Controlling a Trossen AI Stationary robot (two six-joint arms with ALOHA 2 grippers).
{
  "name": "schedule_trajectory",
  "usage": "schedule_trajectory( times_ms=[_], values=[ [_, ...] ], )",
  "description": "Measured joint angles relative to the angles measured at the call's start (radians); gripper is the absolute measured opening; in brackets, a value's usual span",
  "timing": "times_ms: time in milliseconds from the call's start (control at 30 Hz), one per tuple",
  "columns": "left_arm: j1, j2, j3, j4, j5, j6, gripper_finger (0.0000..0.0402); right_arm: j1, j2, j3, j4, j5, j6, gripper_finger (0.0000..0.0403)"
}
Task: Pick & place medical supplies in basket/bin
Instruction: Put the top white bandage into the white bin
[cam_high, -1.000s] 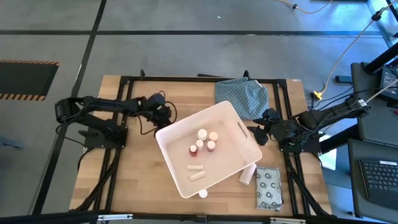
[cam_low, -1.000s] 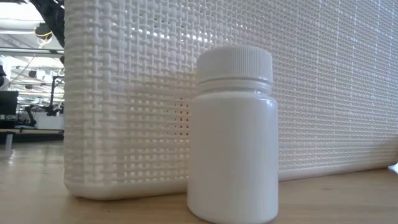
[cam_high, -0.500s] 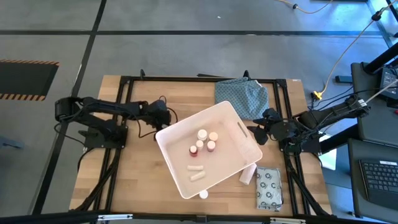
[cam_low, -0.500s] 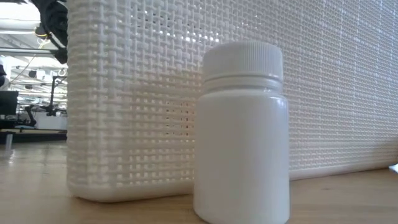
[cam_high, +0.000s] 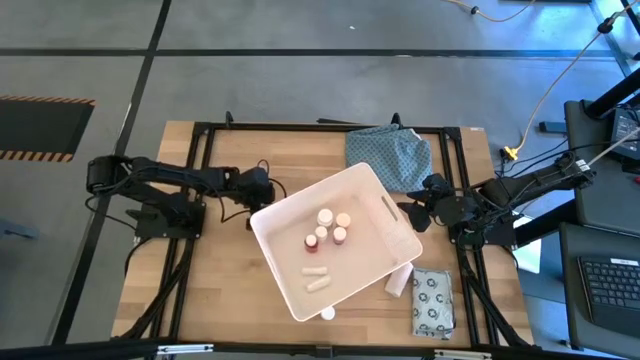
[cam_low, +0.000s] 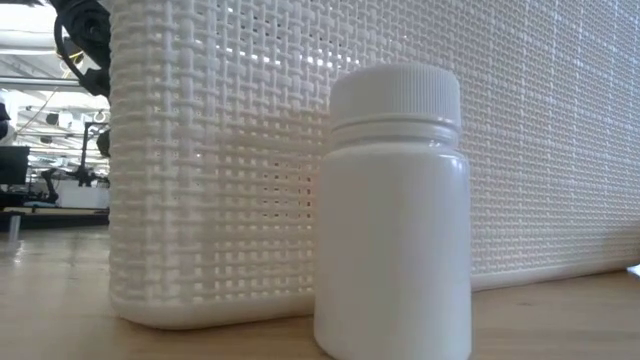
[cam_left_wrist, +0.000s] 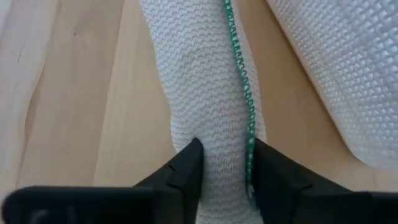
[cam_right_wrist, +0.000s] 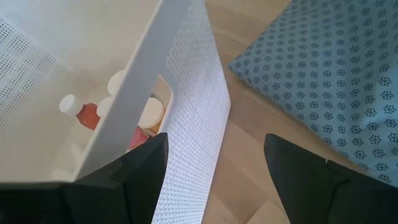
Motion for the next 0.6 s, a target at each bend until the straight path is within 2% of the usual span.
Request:
schedule_trajectory(
  times_ms=[100, 200, 333, 467, 600],
  values=[
    [0.0, -0.019, 0.0, -0.011, -0.008, 0.01, 0.0084, 0.0, 0.0, 0.0, 0.0, 0.0, -0.001, 0.0267],
    [0.001, -0.067, 0.008, -0.067, -0.058, 0.01, 0.0059, 0.0, 0.0, 0.0, 0.0, 0.0, -0.003, 0.0267],
    [0.003, -0.149, 0.068, -0.205, -0.188, 0.012, 0.0039, 0.0, 0.0, 0.0, -0.003, 0.0, -0.005, 0.0267],
    [0.002, -0.243, 0.14, -0.302, -0.345, -0.013, 0.0037, 0.0, 0.0, 0.0, -0.005, 0.0, -0.02, 0.0267],
    [0.0, -0.343, 0.228, -0.312, -0.496, -0.076, 0.0037, 0.0, 0.0, 0.0, -0.005, 0.0, -0.057, 0.0267]
  ],
)
